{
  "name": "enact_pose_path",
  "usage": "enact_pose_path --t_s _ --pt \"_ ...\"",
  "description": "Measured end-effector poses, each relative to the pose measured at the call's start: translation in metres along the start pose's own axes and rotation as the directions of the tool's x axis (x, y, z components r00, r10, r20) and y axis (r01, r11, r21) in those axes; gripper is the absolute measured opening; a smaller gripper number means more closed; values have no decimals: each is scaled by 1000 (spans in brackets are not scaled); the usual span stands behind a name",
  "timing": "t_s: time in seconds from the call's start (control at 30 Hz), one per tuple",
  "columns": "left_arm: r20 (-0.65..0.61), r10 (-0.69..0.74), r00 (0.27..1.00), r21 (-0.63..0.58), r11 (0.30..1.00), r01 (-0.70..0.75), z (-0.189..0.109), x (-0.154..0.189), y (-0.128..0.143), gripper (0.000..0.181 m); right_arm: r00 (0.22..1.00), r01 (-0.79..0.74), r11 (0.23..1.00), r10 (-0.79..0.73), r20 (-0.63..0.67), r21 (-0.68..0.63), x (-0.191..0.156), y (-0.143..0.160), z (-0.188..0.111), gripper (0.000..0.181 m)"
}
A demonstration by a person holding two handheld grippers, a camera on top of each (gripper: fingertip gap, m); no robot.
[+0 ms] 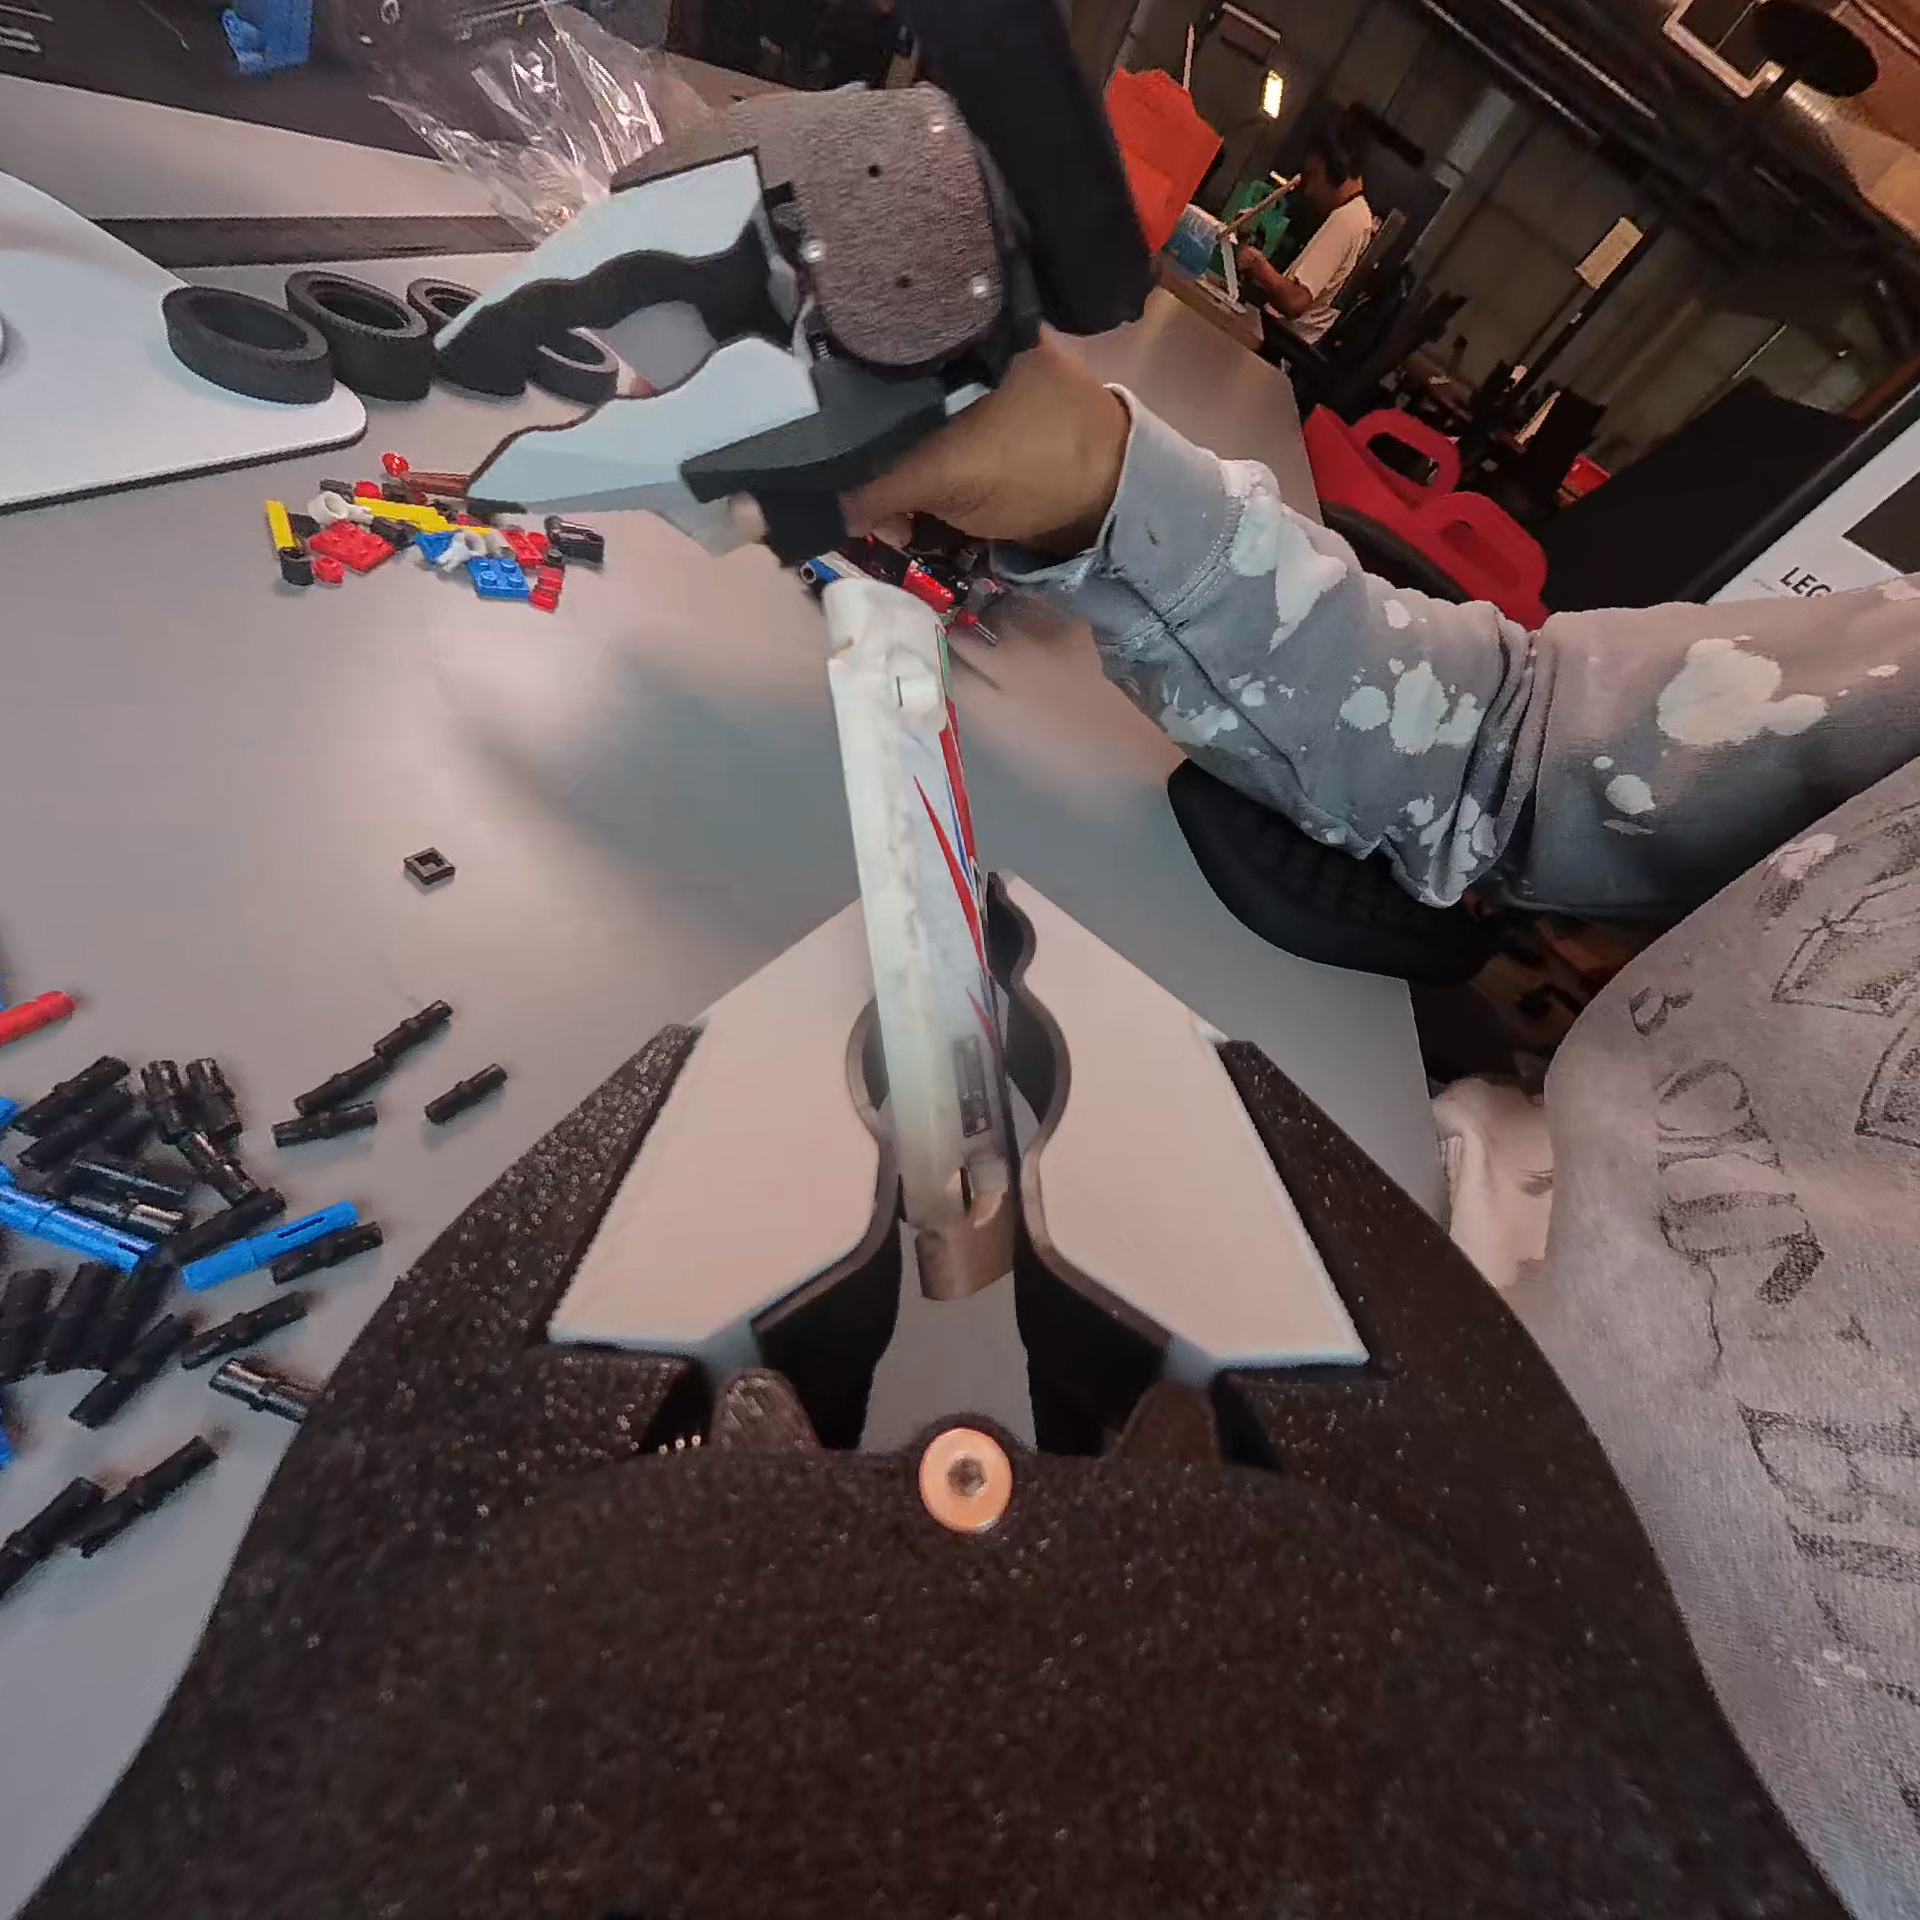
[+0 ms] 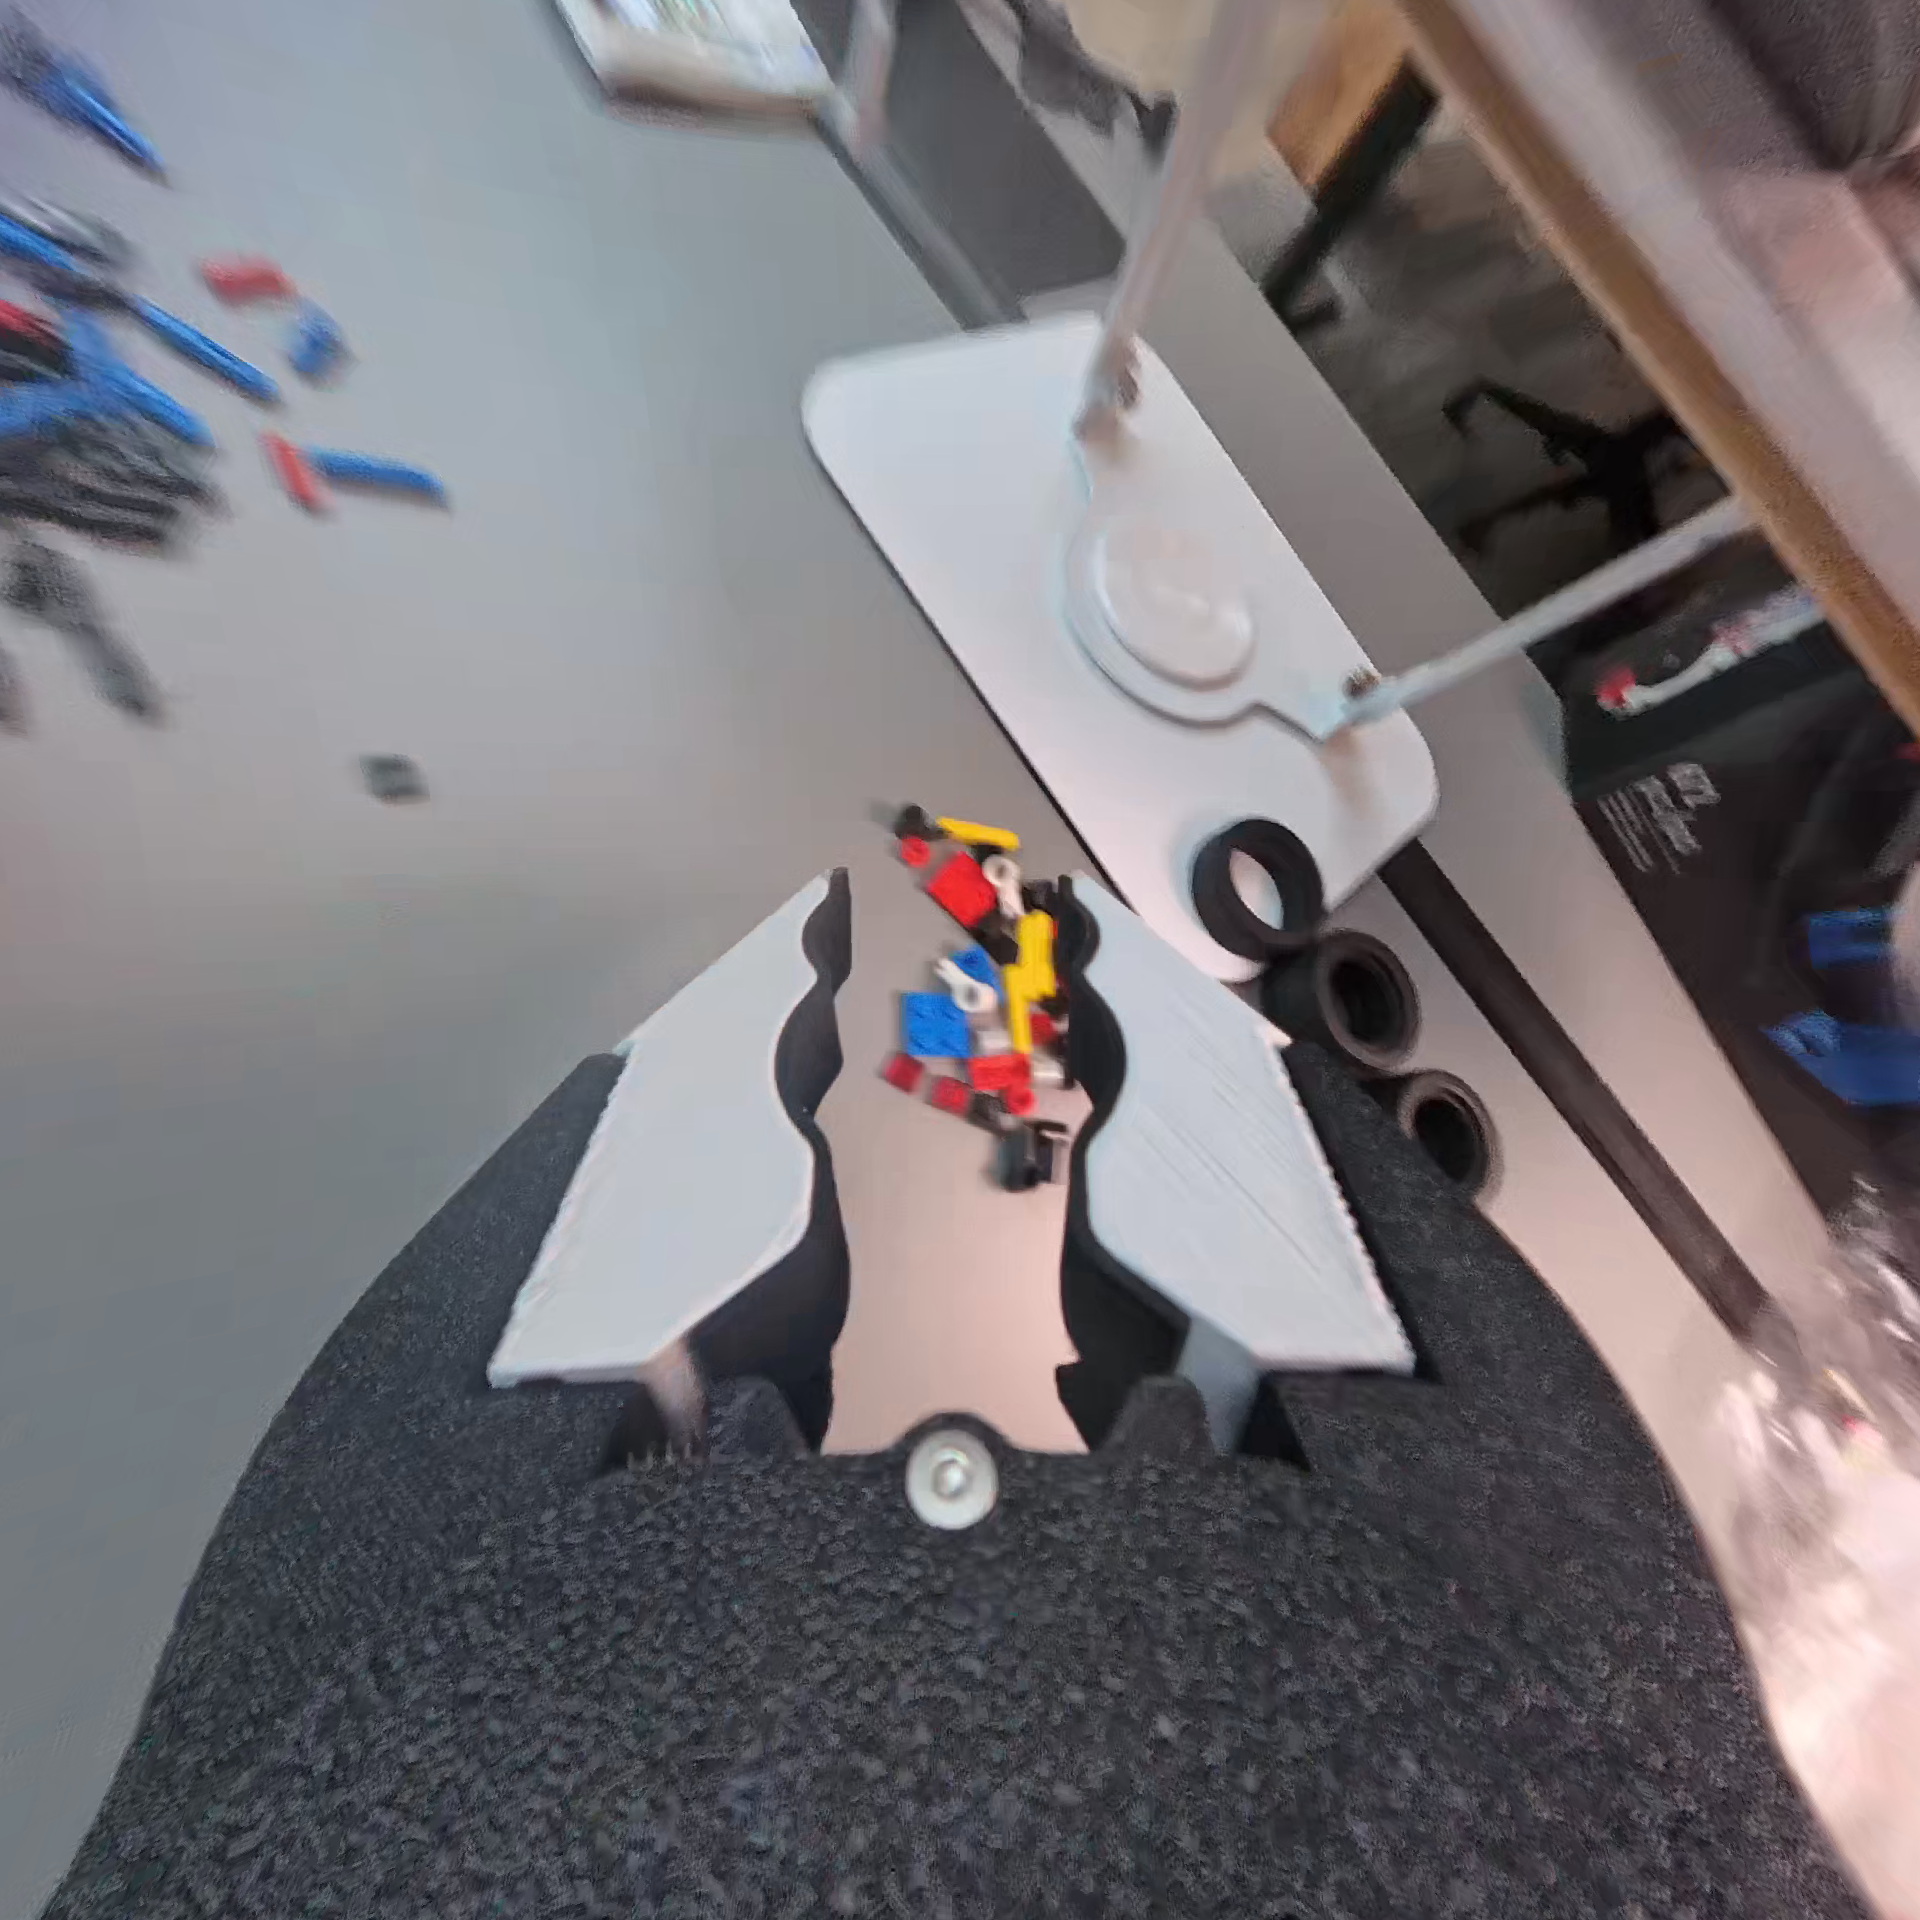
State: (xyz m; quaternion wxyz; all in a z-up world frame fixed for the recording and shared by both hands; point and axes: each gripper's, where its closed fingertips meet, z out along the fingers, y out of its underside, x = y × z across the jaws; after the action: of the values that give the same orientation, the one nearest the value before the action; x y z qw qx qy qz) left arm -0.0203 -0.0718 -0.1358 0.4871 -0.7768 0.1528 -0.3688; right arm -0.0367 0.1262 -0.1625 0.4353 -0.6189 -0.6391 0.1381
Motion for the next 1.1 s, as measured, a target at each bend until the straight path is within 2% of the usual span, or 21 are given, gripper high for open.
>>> enact_pose_path --t_s 0.07,0.1,0.17,0.2,0.23,0.33,0.4,0.43,0.53,0.6,0.63,0.7,0.77,0.83,0.9,0.97,1.03,1.1 --pt "-16 18 1000 4 1000 -18 0 4 -1 8 957 -129 976 77 278 174 -41 -32 -34 37" --pt "-30 31 999 5 999 -31 1 8 -1 8 887 -226 948 105 449 224 -65 -45 -56 36" --pt "-68 54 996 7 999 -53 3 16 -1 8 681 -407 880 113 724 245 -105 -63 -101 33" --pt "-85 63 994 9 998 -63 4 20 -1 8 597 -462 854 101 796 239 -118 -67 -117 33" --pt "-104 71 992 8 997 -71 6 24 0 8 553 -492 838 92 828 236 -127 -67 -126 34" --pt "-152 82 985 16 997 -81 11 36 0 9 492 -494 845 77 867 206 -154 -60 -132 33" --pt "-175 83 981 16 997 -81 13 42 1 9 448 -517 830 53 892 210 -164 -60 -138 9" --pt "-175 82 981 13 997 -81 14 42 1 9 423 -536 817 41 905 214 -165 -62 -142 7" --pt "-208 64 976 18 998 -62 11 47 0 16 382 -526 828 25 924 195 -162 -58 -149 7" --pt "-243 29 970 33 999 -21 4 48 -4 23 381 -512 845 61 922 156 -155 -52 -148 7" --pt "-256 10 967 39 999 0 1 48 -6 24 347 -516 848 77 935 122 -154 -50 -151 7" --pt "-299 -20 954 41 999 34 -3 51 -7 14 299 -515 854 104 949 68 -155 -46 -156 7" --pt "-338 -53 940 22 998 64 -2 55 -5 10 292 -531 844 94 952 79 -155 -48 -160 7" --pt "-367 -89 926 59 991 119 -3 56 -12 7 310 -600 791 87 947 124 -147 -59 -162 7" --pt "-425 -125 897 127 972 195 -9 60 -26 5 297 -699 700 101 950 144 -139 -74 -167 9" --pt "-454 -136 881 176 955 238 -12 60 -34 5 271 -760 634 106 957 145 -143 -83 -171 23" --pt "-479 -150 865 205 939 276 -14 60 -38 5 302 -753 635 103 948 171 -154 -83 -169 24" --pt "-516 -166 841 212 926 313 -14 62 -41 5 305 -766 617 106 946 178 -156 -84 -168 13"
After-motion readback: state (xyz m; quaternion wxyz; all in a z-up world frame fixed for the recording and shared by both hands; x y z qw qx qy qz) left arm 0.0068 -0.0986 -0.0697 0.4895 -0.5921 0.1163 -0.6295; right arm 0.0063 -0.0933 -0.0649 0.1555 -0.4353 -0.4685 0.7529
